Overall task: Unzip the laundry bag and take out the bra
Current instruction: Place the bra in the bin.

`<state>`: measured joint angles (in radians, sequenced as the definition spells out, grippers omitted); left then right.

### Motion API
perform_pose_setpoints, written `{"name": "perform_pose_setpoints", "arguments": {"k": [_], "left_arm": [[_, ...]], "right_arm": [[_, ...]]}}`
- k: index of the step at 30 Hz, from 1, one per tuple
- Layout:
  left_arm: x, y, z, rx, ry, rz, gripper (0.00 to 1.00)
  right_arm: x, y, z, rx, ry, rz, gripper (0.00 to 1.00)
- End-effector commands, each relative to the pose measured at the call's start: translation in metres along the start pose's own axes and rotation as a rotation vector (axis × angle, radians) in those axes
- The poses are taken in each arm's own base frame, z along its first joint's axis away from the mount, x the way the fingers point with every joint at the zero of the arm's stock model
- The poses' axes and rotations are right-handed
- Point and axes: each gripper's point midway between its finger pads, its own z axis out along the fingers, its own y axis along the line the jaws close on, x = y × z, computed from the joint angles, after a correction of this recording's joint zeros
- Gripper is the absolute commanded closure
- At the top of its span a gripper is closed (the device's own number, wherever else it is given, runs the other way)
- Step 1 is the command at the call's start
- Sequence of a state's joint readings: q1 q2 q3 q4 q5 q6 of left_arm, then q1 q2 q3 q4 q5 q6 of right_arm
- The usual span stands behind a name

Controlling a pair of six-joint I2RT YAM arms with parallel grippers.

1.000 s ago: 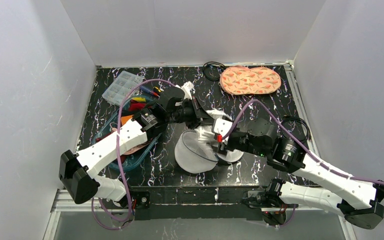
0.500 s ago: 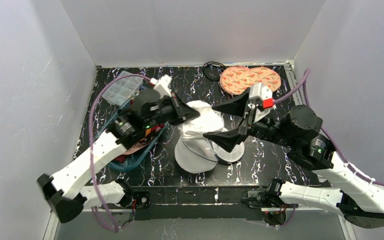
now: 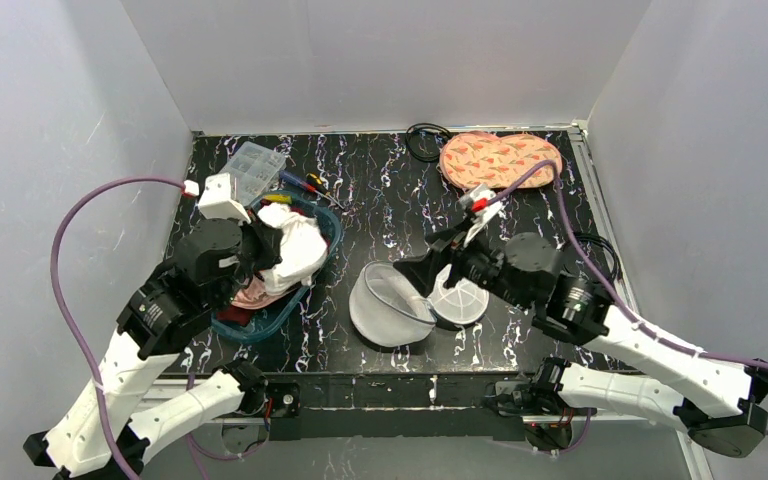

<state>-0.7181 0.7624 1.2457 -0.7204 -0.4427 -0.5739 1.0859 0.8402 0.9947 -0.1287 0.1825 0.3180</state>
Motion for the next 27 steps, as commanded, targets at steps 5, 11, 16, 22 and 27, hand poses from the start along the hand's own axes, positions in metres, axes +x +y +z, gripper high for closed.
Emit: {"name": "perform_pose_setpoints", "arguments": {"k": [5, 11, 16, 22, 27], "left_arm": [[-0.005, 0.063, -0.009, -0.261, -0.087, 0.074, 1.0], [-0.033, 0.064, -0.014, -0.295, -0.151, 0.102, 1.0], [-0.045, 0.07, -0.005, -0.346, -0.099, 0.091, 1.0], [-0.013, 0.089, 0.032, -0.293, -0.002, -0.175, 1.0], [0.016, 0.119, 0.048, -0.263, -0.015, -0.397, 1.0]], "right_arm": [[0.051, -0.019, -0.008, 0.033, -0.018, 0.141, 0.01], [0.081, -0.021, -0.021, -0.002, -0.011, 0.217, 0.01], [0.094, -0.016, -0.02, -0.034, 0.037, 0.228, 0.01], [0.104, 0.002, -0.015, -0.129, 0.095, 0.228, 0.01], [0.111, 0.003, -0.019, -0.146, 0.101, 0.23, 0.01]]}}
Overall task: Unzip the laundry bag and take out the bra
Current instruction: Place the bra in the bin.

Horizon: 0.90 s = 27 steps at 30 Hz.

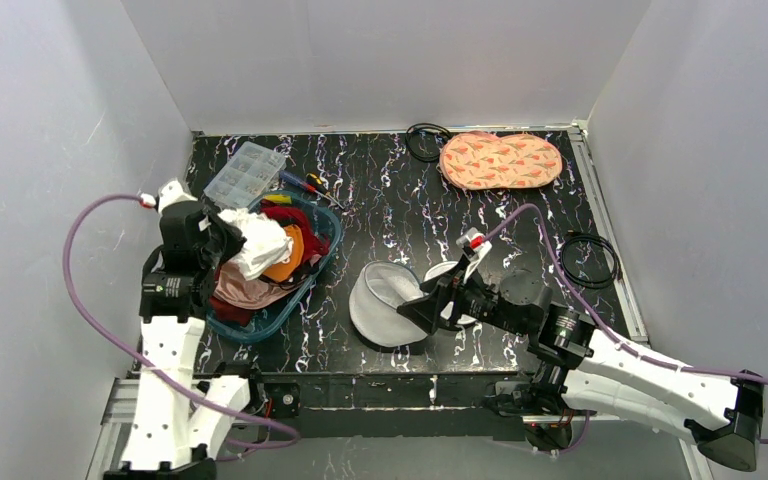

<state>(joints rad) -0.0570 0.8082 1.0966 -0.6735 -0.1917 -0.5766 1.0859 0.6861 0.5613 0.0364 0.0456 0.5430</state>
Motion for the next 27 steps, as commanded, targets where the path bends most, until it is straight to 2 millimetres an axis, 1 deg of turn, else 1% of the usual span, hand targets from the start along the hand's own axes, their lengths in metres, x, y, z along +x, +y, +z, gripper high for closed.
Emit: {"name": "perform_pose_setpoints", "arguments": {"k": [1, 3, 5, 6, 10, 11, 15, 17, 24, 27], "left_arm": [[0.019, -0.006, 0.009, 0.147, 0.047, -0.19, 1.0], [0.03, 0.0, 0.015, 0.143, 0.054, -0.213, 1.0], [0.043, 0.011, 0.023, 0.107, 0.064, -0.249, 1.0], [0.052, 0.018, 0.028, 0.082, 0.08, -0.259, 1.0], [0.071, 0.039, 0.036, -0.013, 0.104, -0.287, 1.0], [0.073, 0.049, 0.038, -0.062, 0.096, -0.291, 1.0], [0.08, 0.075, 0.04, -0.197, 0.086, -0.288, 1.0], [0.082, 0.083, 0.043, -0.235, 0.077, -0.285, 1.0], [0.084, 0.087, 0.064, -0.235, 0.056, -0.252, 1.0], [0.084, 0.084, 0.07, -0.203, 0.05, -0.243, 1.0]], "right_arm": [[-0.01, 0.013, -0.004, -0.075, -0.052, 0.002, 0.01], [-0.006, 0.011, -0.006, -0.073, -0.049, -0.001, 0.01], [-0.003, 0.009, -0.007, -0.068, -0.051, -0.001, 0.01], [-0.003, 0.008, -0.007, -0.068, -0.052, -0.002, 0.01], [-0.001, 0.005, -0.01, -0.058, -0.053, -0.005, 0.01], [-0.001, 0.004, -0.01, -0.058, -0.055, -0.005, 0.01], [0.002, 0.003, -0.011, -0.053, -0.051, -0.006, 0.01], [0.002, 0.003, -0.011, -0.055, -0.05, -0.005, 0.01], [0.005, 0.001, -0.012, -0.047, -0.044, -0.006, 0.01], [0.005, -0.001, -0.013, -0.041, -0.044, -0.01, 0.01]]}}
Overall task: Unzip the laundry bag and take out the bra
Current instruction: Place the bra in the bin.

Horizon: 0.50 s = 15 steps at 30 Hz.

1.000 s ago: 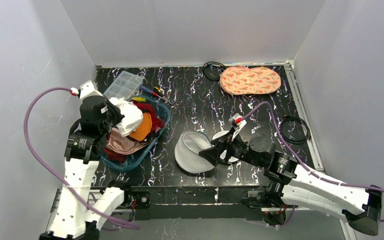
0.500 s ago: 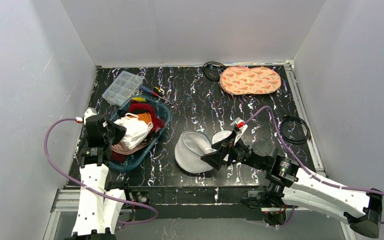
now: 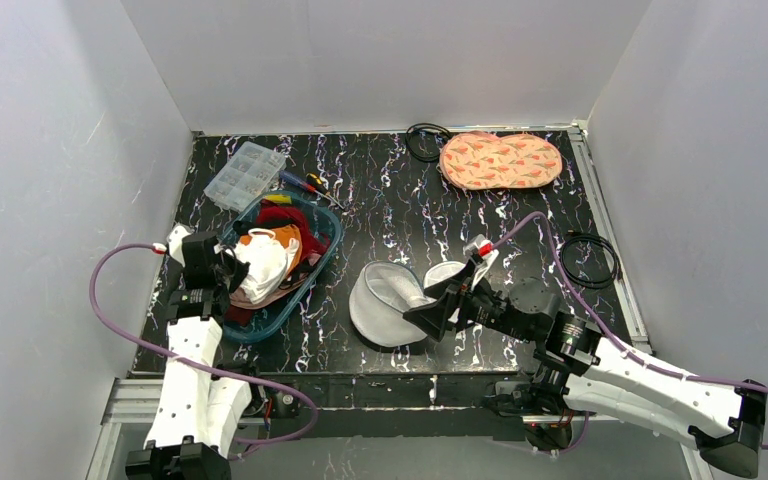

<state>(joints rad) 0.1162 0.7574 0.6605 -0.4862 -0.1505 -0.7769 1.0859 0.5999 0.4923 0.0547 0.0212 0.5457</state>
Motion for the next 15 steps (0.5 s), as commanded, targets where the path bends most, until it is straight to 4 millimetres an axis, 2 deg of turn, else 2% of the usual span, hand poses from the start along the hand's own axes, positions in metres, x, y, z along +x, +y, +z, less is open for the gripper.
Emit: {"name": "perform_pose_setpoints", "arguments": {"k": [1, 3, 9, 15], "left_arm": [[-0.009, -0.003, 0.009, 0.023, -0.046, 0.014, 1.0], [-0.005, -0.003, 0.011, 0.026, -0.026, 0.008, 1.0], [0.003, 0.013, 0.008, -0.064, 0.012, -0.022, 0.98], [-0.004, 0.014, -0.008, -0.07, -0.005, -0.021, 0.67]], "right_arm": [[-0.003, -0.002, -0.002, 0.001, -0.026, -0.014, 0.01], [-0.002, -0.003, -0.001, 0.004, -0.025, -0.014, 0.01], [0.002, -0.005, -0.001, 0.009, -0.012, -0.014, 0.01], [0.004, -0.007, 0.0, 0.013, -0.009, -0.016, 0.01]]}}
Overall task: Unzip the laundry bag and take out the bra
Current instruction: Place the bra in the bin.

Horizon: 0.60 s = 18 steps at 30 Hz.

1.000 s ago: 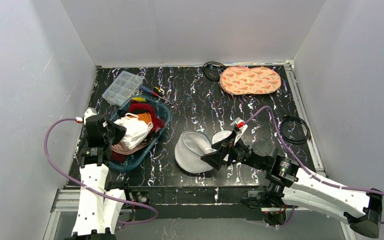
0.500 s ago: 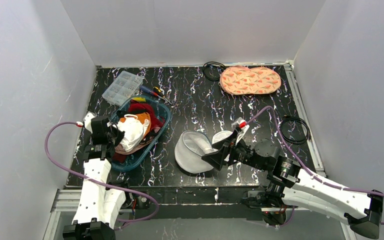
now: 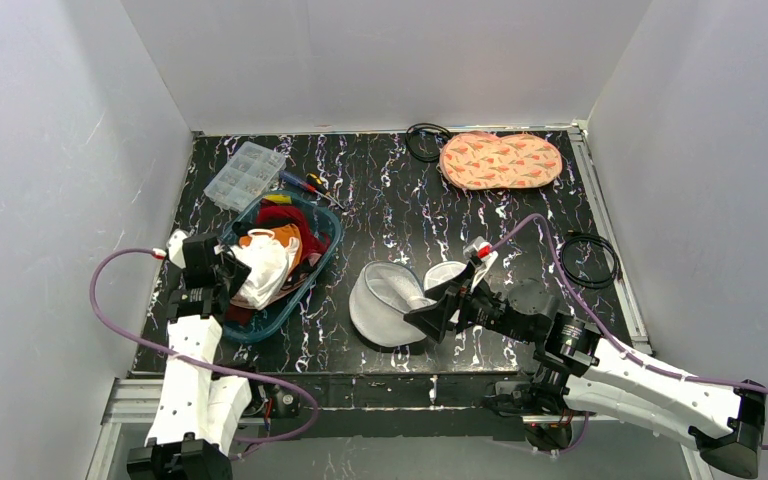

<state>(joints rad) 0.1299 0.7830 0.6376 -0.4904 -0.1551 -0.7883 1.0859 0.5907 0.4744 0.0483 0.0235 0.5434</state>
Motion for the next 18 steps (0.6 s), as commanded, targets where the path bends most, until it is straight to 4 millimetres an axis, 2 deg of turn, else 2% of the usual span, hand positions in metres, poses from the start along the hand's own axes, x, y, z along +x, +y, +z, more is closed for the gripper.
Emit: {"name": "perform_pose_setpoints", "arguments": {"k": [1, 3, 6, 14, 18], "left_arm": [[-0.013, 0.001, -0.019, -0.017, -0.034, -0.009, 0.62], [-0.013, 0.0, -0.023, -0.009, -0.033, -0.006, 0.56], [-0.013, 0.0, -0.028, -0.001, -0.028, -0.005, 0.54], [-0.004, -0.001, -0.031, 0.028, 0.001, -0.006, 0.62], [-0.001, 0.0, -0.034, 0.033, 0.011, -0.004, 0.83]], "right_arm": [[-0.003, -0.001, 0.002, 0.001, -0.02, -0.014, 0.01], [-0.002, -0.001, 0.003, -0.001, -0.017, -0.012, 0.01], [0.0, -0.002, 0.003, -0.002, -0.014, -0.008, 0.01], [0.001, -0.003, 0.002, 0.002, -0.016, -0.003, 0.01], [0.002, -0.004, 0.001, 0.004, -0.013, -0.003, 0.01]]}}
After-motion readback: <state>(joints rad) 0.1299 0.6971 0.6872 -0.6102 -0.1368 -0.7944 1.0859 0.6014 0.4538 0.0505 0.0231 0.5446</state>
